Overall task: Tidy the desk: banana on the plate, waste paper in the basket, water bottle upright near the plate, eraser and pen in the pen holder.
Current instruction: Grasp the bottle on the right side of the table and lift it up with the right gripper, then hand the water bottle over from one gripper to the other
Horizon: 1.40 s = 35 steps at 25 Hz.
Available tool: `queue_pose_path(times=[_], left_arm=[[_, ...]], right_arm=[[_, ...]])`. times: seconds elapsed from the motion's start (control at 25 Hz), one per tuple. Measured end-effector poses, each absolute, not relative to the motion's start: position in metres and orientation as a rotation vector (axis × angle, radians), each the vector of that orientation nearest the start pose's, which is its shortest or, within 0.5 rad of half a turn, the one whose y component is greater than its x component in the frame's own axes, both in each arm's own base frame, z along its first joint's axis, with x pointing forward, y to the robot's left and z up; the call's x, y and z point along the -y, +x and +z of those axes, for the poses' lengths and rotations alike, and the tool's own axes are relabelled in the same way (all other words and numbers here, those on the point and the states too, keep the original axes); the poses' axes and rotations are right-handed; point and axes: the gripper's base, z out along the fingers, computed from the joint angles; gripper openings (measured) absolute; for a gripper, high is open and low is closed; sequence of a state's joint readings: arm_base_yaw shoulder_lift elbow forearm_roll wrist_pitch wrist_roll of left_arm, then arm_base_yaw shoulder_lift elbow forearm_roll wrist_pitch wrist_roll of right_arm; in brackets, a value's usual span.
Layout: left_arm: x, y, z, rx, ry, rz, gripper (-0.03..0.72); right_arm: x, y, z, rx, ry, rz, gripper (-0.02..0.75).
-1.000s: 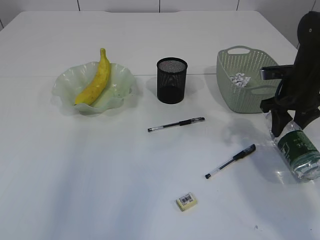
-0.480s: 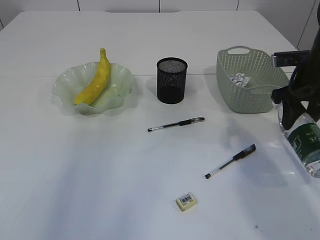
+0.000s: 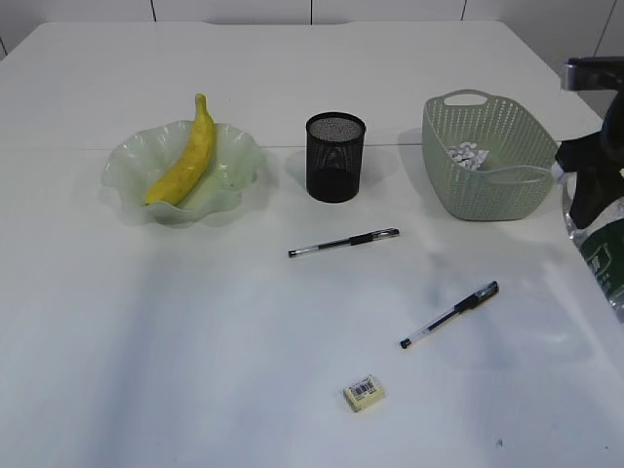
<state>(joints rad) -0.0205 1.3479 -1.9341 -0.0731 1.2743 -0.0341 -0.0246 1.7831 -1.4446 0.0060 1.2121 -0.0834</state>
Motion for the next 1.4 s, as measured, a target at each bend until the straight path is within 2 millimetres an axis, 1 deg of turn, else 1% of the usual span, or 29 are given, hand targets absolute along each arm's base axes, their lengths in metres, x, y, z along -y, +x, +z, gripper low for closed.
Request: queue_pose_path(times=[0.08, 0.2, 0.32, 0.56, 0.76, 1.04, 1.16, 1.4], left_arm=[[0.011, 0.232, 0.529, -2.172, 0.002, -0.119, 0.286], [0.011, 0.232, 0.529, -2.172, 0.002, -0.121, 0.286], [0.011, 0.232, 0.529, -2.172, 0.002, -0.121, 0.286], [0.011, 0.232, 0.529, -2.172, 0.002, -0.121, 0.286], [0.011, 0.232, 0.529, -2.172, 0.002, -0.121, 0.286], [0.011, 0.232, 0.529, -2.172, 0.002, -0.121, 0.286], [0.011, 0.232, 0.529, -2.172, 0.002, -0.121, 0.286], [0.011, 0.232, 0.529, -2.172, 0.002, -0.121, 0.286]], right_arm=[[0.007, 0.352, 0.268, -3.009, -0.075, 0.024, 0.360], [0.003, 0.349, 0.274, -2.993, -0.066, 0.075, 0.360], [-0.002, 0.348, 0.276, -2.982, -0.089, 0.160, 0.360], [-0.015, 0.349, 0.278, -2.930, -0.225, 0.368, 0.360], [-0.023, 0.352, 0.285, -2.856, -0.351, 0.475, 0.360], [-0.038, 0.356, 0.300, -2.682, -0.503, 0.682, 0.360], [-0.046, 0.357, 0.306, -2.578, -0.565, 0.796, 0.360], [-0.059, 0.360, 0.319, -2.357, -0.664, 0.963, 0.360]])
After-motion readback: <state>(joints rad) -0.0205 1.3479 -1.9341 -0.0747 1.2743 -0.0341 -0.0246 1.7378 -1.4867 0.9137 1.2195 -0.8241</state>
